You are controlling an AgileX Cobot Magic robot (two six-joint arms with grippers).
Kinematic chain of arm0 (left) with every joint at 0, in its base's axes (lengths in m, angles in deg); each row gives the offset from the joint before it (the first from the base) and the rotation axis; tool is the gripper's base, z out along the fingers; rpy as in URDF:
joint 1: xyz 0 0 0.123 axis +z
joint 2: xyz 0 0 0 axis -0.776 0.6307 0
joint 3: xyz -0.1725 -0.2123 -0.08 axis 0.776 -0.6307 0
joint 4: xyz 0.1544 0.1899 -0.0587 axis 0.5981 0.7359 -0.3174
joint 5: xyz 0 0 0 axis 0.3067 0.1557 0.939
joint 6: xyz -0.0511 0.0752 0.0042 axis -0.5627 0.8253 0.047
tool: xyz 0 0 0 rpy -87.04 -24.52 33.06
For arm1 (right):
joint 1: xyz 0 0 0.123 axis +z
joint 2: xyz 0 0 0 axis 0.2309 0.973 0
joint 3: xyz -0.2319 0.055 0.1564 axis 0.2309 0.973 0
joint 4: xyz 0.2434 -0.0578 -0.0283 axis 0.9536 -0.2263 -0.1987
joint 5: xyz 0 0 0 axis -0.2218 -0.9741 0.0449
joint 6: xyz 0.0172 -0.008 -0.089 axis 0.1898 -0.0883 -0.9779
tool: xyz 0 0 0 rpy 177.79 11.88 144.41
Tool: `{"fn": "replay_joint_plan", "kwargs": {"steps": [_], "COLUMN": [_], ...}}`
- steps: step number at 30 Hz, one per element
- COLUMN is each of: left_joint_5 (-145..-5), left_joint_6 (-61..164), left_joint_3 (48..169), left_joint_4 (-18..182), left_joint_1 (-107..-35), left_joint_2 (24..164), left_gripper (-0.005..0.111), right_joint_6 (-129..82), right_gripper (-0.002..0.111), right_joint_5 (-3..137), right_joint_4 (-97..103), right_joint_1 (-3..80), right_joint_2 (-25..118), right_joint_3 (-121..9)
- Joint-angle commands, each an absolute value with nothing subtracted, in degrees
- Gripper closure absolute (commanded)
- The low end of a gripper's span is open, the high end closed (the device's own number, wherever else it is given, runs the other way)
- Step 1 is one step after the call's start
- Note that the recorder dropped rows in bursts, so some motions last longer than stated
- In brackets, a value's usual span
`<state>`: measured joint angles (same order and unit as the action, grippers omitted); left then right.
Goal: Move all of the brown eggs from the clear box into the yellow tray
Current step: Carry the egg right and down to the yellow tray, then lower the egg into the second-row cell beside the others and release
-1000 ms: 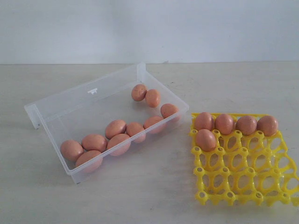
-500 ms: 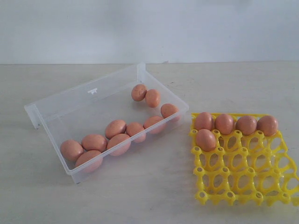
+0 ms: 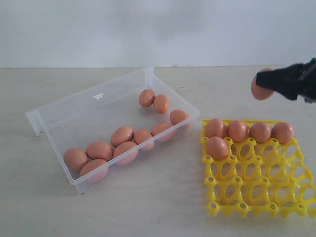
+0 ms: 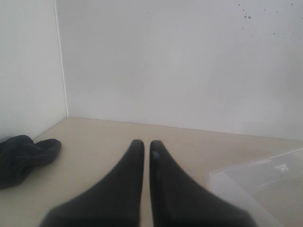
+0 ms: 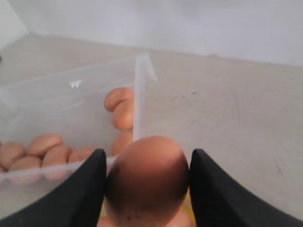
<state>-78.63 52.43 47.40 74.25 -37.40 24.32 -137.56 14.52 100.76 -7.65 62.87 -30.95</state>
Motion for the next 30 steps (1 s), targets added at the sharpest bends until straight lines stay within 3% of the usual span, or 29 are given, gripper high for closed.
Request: {"fn": "replay_joint_plan", "kwargs": {"steps": [1,9,15,30], "left_joint_5": [-78.2,-78.2,-78.2,-78.2], "left_joint_6": [52.6,52.6,52.6,52.6], "left_joint_3": [47.6,47.6,47.6,47.6], "left_joint_4": [74.3,74.3,74.3,74.3], "left_joint_1": [-37.4,-37.4,-37.4,-37.4], "left_joint_2": [24.1,24.1,24.1,24.1], "left_gripper": [0.103,0.103,0.103,0.103], "right_joint_6": [-142.1,-144.5,-144.4,-144.4], "right_gripper": [0.108,0.108,0.109,0.109], "right_joint_5": [13.8,40.5,52.6,53.4], "right_joint_4": [102.6,97.3,98.6,98.8], "right_joint_1": [-3.0,12.7,18.3,18.5], "right_joint_2": [62.5,62.5,62.3,62.7], "right_joint_3": [-29.6,-27.9,-26.4,-26.4]}}
